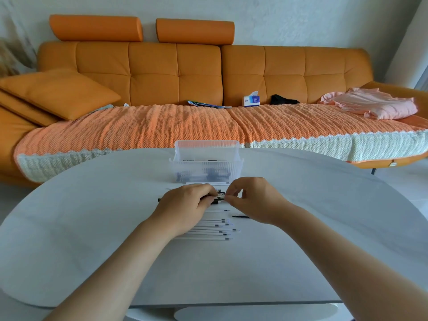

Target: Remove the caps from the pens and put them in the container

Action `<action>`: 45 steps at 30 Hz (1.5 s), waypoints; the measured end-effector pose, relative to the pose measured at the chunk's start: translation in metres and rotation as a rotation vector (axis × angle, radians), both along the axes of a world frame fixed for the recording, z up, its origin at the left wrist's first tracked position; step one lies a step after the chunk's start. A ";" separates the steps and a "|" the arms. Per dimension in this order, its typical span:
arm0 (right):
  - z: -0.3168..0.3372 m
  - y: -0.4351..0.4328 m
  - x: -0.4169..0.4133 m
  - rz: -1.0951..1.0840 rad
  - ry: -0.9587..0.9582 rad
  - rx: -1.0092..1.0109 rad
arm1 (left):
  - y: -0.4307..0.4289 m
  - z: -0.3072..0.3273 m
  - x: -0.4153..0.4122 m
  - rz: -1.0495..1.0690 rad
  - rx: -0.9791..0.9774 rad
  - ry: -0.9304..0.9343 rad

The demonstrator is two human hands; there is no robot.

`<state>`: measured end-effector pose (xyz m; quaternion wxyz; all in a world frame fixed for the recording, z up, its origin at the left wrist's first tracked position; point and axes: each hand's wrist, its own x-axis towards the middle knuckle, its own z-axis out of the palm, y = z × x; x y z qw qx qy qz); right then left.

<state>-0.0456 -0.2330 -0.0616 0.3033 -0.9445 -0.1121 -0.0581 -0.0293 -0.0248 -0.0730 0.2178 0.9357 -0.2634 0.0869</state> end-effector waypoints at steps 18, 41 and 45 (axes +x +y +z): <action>-0.002 0.000 -0.009 0.065 -0.081 -0.104 | -0.018 -0.005 -0.007 0.003 0.000 -0.182; 0.003 -0.006 -0.004 0.038 -0.264 -0.235 | -0.035 0.003 -0.002 0.109 -0.153 0.084; 0.003 -0.005 -0.004 0.053 -0.418 -0.194 | -0.023 0.007 0.004 0.126 -0.184 0.114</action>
